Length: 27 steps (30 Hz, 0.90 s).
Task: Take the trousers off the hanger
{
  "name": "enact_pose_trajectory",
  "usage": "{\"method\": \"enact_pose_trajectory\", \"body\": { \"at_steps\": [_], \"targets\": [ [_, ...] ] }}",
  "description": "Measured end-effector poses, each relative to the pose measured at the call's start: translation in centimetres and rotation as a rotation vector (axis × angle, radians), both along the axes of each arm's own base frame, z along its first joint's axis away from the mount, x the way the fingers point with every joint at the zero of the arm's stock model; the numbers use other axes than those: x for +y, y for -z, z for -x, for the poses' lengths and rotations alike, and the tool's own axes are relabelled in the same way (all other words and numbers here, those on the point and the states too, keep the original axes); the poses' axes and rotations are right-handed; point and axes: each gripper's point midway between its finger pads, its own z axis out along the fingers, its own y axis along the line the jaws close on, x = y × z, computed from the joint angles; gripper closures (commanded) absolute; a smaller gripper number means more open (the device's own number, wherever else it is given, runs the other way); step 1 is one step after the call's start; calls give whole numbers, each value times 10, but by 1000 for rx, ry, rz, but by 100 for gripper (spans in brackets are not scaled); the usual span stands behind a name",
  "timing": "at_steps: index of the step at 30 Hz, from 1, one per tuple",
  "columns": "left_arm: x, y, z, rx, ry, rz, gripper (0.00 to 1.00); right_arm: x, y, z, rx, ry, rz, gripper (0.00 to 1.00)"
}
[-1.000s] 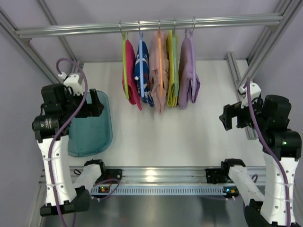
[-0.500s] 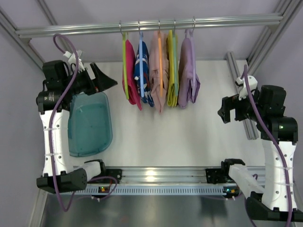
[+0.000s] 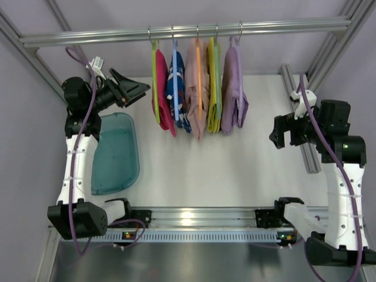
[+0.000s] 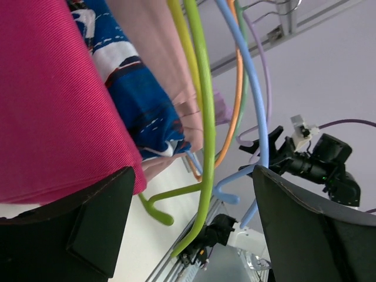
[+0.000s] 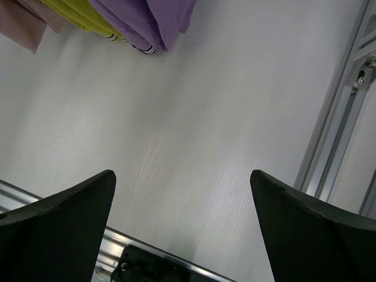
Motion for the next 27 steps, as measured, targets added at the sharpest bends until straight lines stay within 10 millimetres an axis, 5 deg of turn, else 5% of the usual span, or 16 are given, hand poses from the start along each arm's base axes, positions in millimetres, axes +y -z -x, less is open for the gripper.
{"method": "enact_pose_trajectory", "body": {
  "at_steps": [11, 15, 19, 27],
  "targets": [
    [-53, -20, 6, -56, 151, 77, 25, 0, -3, -5, -5, 1, 0, 0],
    [-67, -12, 5, 7, 184, 111, 42, -1, -3, -6, -3, 0, 1, 1],
    [-70, -11, 1, 75, 185, 157, 79, -1, -8, -11, -19, 0, 1, 1],
    [-74, -37, 11, 184, 220, 261, 100, 1, -8, -11, -20, -6, -4, 1]
  ]
}}
